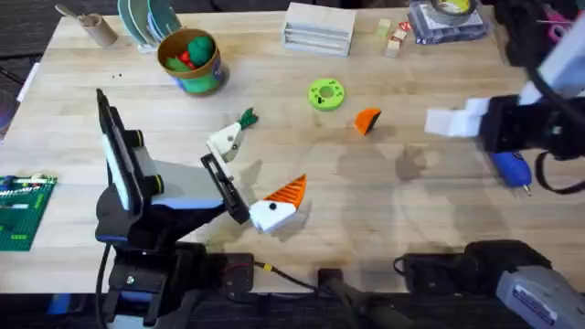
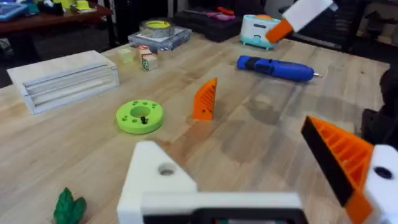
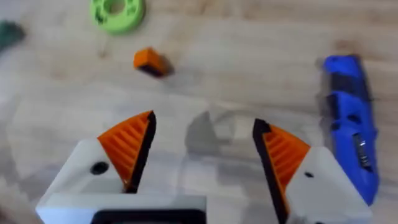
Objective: Pick up the gripper from the table and insert it into the empty holder that is missing its gripper. Then pick up a screw, insert it into the mounting hole, and use the screwdriver to tighten it. Finally, clean up the table by picking up the vegetable and placing it into the bucket.
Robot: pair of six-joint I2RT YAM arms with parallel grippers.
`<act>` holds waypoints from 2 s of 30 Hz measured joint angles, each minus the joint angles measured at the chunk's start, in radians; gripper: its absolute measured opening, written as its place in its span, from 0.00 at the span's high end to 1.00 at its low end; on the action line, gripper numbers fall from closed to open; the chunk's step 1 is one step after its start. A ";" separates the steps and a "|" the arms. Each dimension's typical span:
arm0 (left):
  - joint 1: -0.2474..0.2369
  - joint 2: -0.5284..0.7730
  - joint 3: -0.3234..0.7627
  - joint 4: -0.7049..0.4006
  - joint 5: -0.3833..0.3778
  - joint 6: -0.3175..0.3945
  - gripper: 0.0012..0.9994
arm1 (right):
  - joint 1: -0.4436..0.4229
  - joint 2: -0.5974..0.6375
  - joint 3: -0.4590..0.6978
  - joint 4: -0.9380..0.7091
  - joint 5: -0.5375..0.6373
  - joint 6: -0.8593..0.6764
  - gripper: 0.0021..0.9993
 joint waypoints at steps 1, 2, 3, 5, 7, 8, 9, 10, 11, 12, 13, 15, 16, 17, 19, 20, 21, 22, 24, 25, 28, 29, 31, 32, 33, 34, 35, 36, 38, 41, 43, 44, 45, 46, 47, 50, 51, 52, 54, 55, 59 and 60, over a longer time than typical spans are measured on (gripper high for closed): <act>0.000 0.000 0.000 0.000 0.000 0.000 0.01 | 0.014 0.029 0.010 -0.026 -0.007 -0.002 0.01; 0.000 0.000 0.000 0.000 0.001 0.000 0.01 | 0.030 0.059 0.022 -0.046 -0.012 -0.006 0.01; 0.000 0.000 0.000 0.000 0.001 0.000 0.01 | 0.052 0.097 0.037 -0.066 -0.017 -0.014 0.01; 0.000 0.000 0.000 0.000 0.003 0.000 0.01 | 0.099 0.172 0.070 -0.090 -0.022 -0.029 0.01; 0.000 0.000 0.000 0.000 0.009 0.000 0.01 | 0.154 0.250 0.105 -0.093 -0.016 -0.045 0.01; 0.000 0.000 0.000 0.000 0.013 0.000 0.01 | 0.180 0.289 0.123 -0.091 -0.004 -0.050 0.01; 0.000 0.000 0.000 0.000 0.018 0.000 0.01 | 0.205 0.322 0.139 -0.085 0.014 -0.055 0.01; 0.000 0.000 0.000 0.000 0.023 0.000 0.01 | 0.226 0.351 0.152 -0.075 0.032 -0.059 0.01; 0.000 0.000 0.000 0.000 0.029 0.000 0.01 | 0.245 0.379 0.165 -0.061 0.052 -0.064 0.01; 0.000 0.000 0.000 0.000 0.038 0.000 0.01 | 0.261 0.402 0.173 -0.043 0.071 -0.068 0.01; 0.000 0.000 0.000 0.000 0.045 0.000 0.01 | 0.275 0.426 0.179 -0.015 0.089 -0.071 0.01; 0.000 0.000 0.000 0.000 0.053 0.000 0.01 | 0.292 0.464 0.183 0.045 0.112 -0.075 0.01; 0.000 0.000 0.000 0.000 0.055 0.000 0.01 | 0.297 0.483 0.183 0.081 0.123 -0.076 0.01; 0.000 0.000 0.000 0.000 0.058 0.000 0.01 | 0.299 0.498 0.183 0.111 0.129 -0.077 0.01; 0.000 0.000 0.000 0.000 0.065 0.000 0.01 | 0.300 0.526 0.184 0.170 0.133 -0.078 0.01; 0.000 0.000 0.000 0.000 0.068 0.000 0.01 | 0.300 0.539 0.184 0.194 0.132 -0.078 0.01; 0.000 0.000 0.000 0.000 0.069 0.000 0.01 | 0.300 0.549 0.185 0.209 0.132 -0.078 0.01; 0.000 0.000 0.000 0.000 0.071 0.000 0.01 | 0.300 0.562 0.185 0.223 0.129 -0.078 0.01; 0.000 0.000 0.000 0.000 0.071 0.000 0.01 | 0.300 0.586 0.187 0.233 0.121 -0.078 0.01; 0.000 0.000 0.000 0.000 0.071 0.000 0.01 | 0.300 0.598 0.187 0.233 0.118 -0.078 0.01; 0.000 0.000 0.000 0.000 0.071 0.000 0.01 | 0.302 0.643 0.187 0.216 0.110 -0.077 0.09; 0.000 0.000 0.000 0.000 0.071 0.000 0.01 | 0.303 0.647 0.187 0.216 0.110 -0.077 0.11; 0.000 0.000 0.000 0.000 0.071 0.000 0.01 | 0.304 0.650 0.187 0.217 0.107 -0.077 0.15; 0.000 0.000 0.000 0.000 0.071 0.000 0.01 | 0.304 0.650 0.187 0.217 0.100 -0.077 0.16; 0.000 0.000 0.000 0.000 0.071 0.000 0.01 | 0.304 0.650 0.187 0.216 0.092 -0.078 0.17; 0.000 0.000 0.000 0.000 0.071 0.000 0.01 | 0.304 0.650 0.187 0.215 0.084 -0.077 0.19; 0.000 0.000 0.000 -0.003 0.071 0.000 0.01 | 0.304 0.650 0.187 0.212 0.079 -0.077 0.21; 0.000 0.000 0.000 -0.007 0.071 0.000 0.01 | 0.305 0.650 0.187 0.209 0.074 -0.077 0.23; 0.000 0.000 0.000 -0.018 0.071 0.000 0.01 | 0.305 0.650 0.187 0.208 0.069 -0.077 0.26; 0.000 0.000 0.000 -0.021 0.075 -0.003 0.01 | 0.305 0.650 0.187 0.200 0.064 -0.077 0.27; 0.000 0.000 0.000 -0.021 0.075 -0.003 0.01 | 0.305 0.650 0.187 0.189 0.059 -0.077 0.27; 0.000 0.000 0.000 -0.021 0.075 -0.003 0.01 | 0.305 0.650 0.187 0.186 0.057 -0.077 0.28; 0.000 0.000 0.000 -0.021 0.075 -0.003 0.01 | 0.305 0.650 0.187 0.186 0.057 -0.077 0.28; 0.000 0.000 0.000 -0.021 0.075 -0.003 0.01 | 0.305 0.650 0.187 0.186 0.057 -0.078 0.29; 0.000 0.000 0.000 -0.021 0.075 -0.003 0.01 | 0.305 0.650 0.187 0.186 0.057 -0.077 0.29; 0.000 0.000 0.000 -0.021 0.075 -0.003 0.01 | 0.306 0.650 0.187 0.186 0.057 -0.077 0.29; 0.000 0.000 0.000 -0.021 0.075 -0.003 0.01 | 0.306 0.650 0.187 0.187 0.057 -0.077 0.29; 0.000 0.000 0.000 -0.021 0.075 -0.003 0.01 | 0.307 0.650 0.187 0.186 0.057 -0.077 0.29; 0.000 0.000 0.000 -0.021 0.075 -0.003 0.01 | 0.307 0.656 0.187 0.188 0.057 -0.077 0.30; 0.000 0.000 0.000 -0.021 0.075 -0.003 0.01 | 0.307 0.664 0.187 0.189 0.057 -0.078 0.33; 0.000 0.000 0.000 -0.021 0.075 -0.003 0.01 | 0.307 0.693 0.187 0.191 0.057 -0.077 0.46; 0.000 0.000 0.000 -0.021 0.075 -0.003 0.01 | 0.308 0.695 0.187 0.191 0.057 -0.077 0.49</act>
